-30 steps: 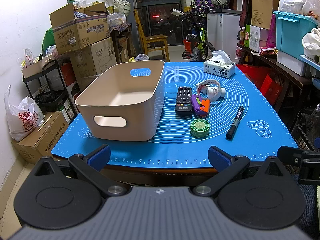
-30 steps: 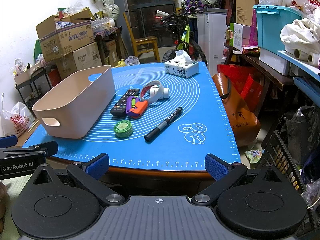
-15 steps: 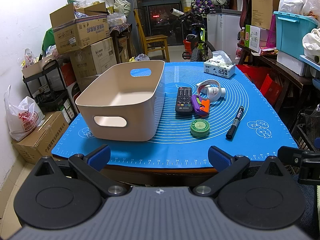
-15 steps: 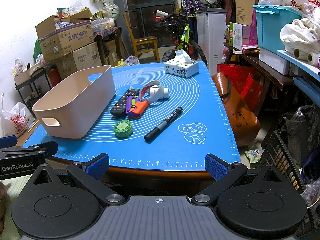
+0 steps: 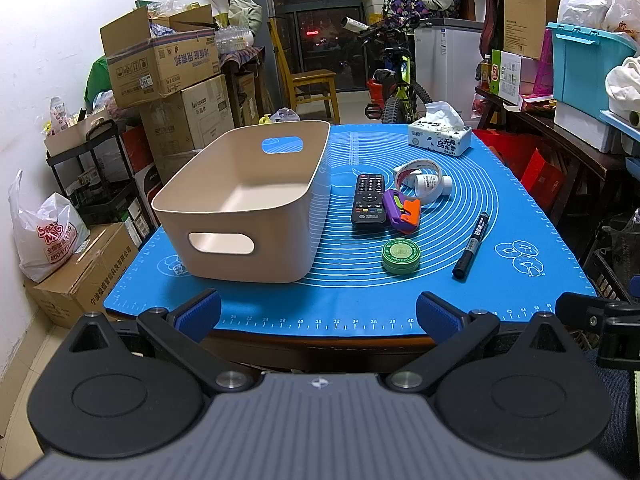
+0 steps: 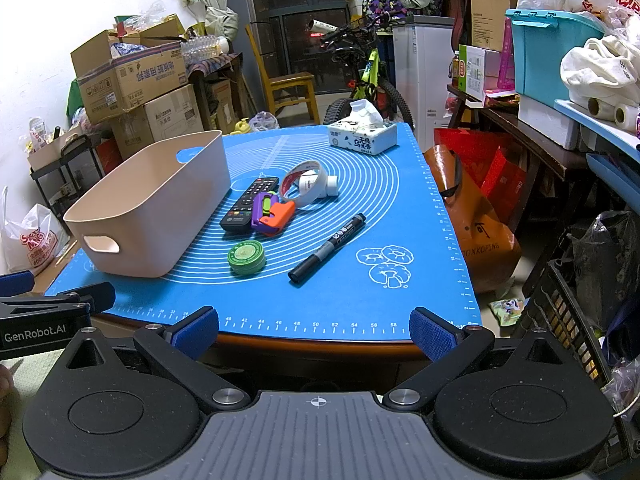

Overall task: Organize rigid objects
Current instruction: 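Move the left tool to the beige bin rim while the right tool approaches the black marker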

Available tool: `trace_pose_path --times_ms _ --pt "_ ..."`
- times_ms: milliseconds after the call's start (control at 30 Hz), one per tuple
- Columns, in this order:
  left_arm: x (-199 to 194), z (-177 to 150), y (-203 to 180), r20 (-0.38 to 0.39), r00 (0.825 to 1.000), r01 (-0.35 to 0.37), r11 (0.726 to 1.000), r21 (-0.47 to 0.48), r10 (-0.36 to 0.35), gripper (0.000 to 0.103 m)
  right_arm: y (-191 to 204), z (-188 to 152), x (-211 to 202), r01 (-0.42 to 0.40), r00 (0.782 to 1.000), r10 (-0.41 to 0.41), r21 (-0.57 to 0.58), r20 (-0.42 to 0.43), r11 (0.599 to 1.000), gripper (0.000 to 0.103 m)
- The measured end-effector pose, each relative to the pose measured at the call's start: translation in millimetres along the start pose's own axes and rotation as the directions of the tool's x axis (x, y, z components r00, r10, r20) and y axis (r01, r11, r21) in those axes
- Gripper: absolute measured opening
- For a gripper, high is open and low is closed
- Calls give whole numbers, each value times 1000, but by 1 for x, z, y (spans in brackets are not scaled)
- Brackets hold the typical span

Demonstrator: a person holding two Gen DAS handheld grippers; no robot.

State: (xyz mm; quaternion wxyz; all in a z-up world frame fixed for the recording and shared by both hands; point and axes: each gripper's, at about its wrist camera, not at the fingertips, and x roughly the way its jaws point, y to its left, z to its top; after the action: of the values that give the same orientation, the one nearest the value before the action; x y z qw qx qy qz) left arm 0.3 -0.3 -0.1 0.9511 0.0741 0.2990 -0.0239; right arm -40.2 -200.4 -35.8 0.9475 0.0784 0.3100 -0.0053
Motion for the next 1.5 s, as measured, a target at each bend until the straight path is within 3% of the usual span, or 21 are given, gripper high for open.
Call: trace_pose_path --times_ms 467,733,1000,1267,1500 --pt "-4 4 3 3 1000 -3 1000 -3 3 102 -2 -1 -4 3 1000 -3 17 4 1000 100" --pt "-6 18 8 15 999 -40 999 30 40 102 -7 18 -6 -19 1000 18 109 11 994 101" --pt "-4 68 42 31 998 -62 998 -13 62 102 0 54 -7 -51 997 43 125 61 991 100" --pt "6 122 76 102 986 -126 991 -41 130 102 5 104 3 -60 994 43 172 104 983 101" --pt "37 144 103 52 990 -130 991 -37 132 102 17 131 29 -44 995 29 150 98 988 100"
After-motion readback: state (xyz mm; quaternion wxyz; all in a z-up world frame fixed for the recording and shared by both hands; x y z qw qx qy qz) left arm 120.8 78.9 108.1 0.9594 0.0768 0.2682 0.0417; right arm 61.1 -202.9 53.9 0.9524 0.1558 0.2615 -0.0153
